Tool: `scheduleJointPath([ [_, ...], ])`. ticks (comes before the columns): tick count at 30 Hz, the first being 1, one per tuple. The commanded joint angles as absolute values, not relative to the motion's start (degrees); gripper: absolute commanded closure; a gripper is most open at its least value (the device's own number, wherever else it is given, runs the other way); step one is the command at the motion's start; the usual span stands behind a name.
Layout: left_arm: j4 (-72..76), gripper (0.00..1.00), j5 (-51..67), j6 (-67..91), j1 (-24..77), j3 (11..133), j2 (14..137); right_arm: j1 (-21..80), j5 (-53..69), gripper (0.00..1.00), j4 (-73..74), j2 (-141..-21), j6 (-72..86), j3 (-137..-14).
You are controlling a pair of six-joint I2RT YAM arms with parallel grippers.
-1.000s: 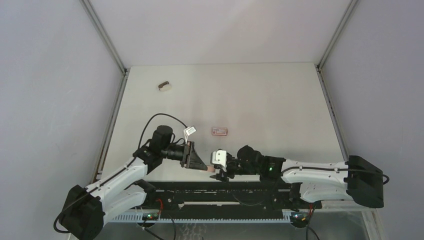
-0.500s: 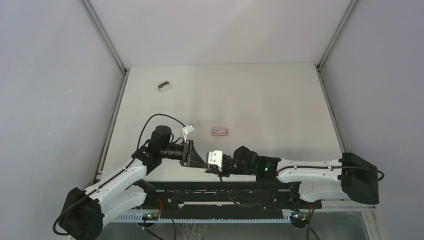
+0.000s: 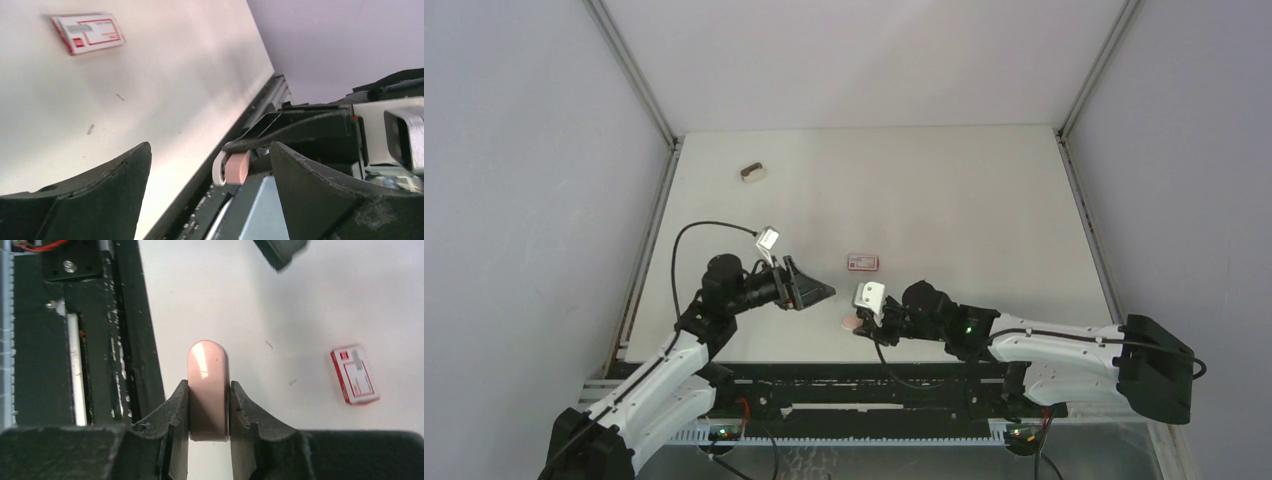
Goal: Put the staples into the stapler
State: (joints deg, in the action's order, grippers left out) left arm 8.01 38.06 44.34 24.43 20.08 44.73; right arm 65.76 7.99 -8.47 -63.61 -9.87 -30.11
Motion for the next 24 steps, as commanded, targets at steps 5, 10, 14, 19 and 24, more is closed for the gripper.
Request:
scheduleJointPath([
  [5,25.02,0.12,27.59,38.19,25.59,11.46,38.34,54.19,15.24,1.00,-11.90,-59.39,2.82,-26.14],
  [10,27.93,0.14,23.85,32.81,35.01,13.73,41.02,46.07,25.13,1.00,-16.14,-53.04,9.98,-23.62],
  [14,32.63,0.15,25.39,34.61,38.91,16.27,47.02,40.47,36.33,1.00,-19.33,-48.83,13.77,-22.65],
  [19,47.44,0.12,28.13,43.76,39.97,15.76,50.91,38.59,41.83,1.00,-18.97,-44.09,14.89,-23.05],
  [24,49.57,0.10,31.63,43.66,42.00,18.50,52.22,38.50,45.58,1.00,-18.47,-42.34,15.66,-24.11],
])
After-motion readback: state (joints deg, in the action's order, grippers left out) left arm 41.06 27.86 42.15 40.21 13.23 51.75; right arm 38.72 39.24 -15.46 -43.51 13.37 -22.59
